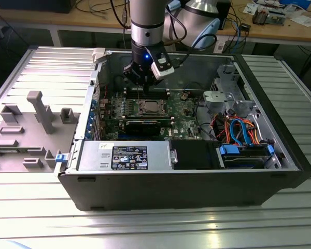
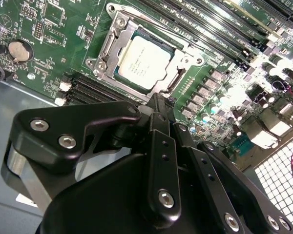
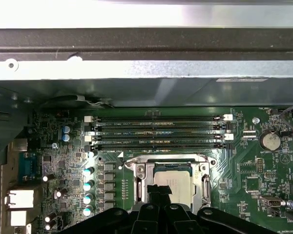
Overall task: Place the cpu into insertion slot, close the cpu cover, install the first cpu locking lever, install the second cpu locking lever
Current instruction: 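Install the first cpu locking lever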
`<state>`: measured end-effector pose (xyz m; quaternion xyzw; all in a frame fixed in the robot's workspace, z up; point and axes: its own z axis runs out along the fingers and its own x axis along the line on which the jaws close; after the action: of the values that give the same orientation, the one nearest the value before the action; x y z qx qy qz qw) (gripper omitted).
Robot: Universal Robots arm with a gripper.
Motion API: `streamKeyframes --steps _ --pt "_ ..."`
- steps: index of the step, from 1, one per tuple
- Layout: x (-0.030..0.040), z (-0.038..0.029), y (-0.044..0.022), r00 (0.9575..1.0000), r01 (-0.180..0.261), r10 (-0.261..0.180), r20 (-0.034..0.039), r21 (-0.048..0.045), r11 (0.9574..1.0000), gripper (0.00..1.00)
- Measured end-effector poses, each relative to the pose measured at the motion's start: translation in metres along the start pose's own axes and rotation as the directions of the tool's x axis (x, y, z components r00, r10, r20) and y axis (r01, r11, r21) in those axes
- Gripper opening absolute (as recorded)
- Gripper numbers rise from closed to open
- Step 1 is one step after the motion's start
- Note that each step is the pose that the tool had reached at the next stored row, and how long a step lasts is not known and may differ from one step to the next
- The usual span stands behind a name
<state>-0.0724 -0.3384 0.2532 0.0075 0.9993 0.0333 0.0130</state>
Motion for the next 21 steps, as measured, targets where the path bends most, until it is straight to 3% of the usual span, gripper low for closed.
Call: streamKeyframes --steps 9,21 --pt "0.0028 -0.0001 -0.0001 1.0 0.0 0.0 0.0 0.0 1.0 0.11" --pt "0.0233 -0.0006 -0.0003 1.0 0.0 0.0 -0.0001 0.0001 1.0 0.11"
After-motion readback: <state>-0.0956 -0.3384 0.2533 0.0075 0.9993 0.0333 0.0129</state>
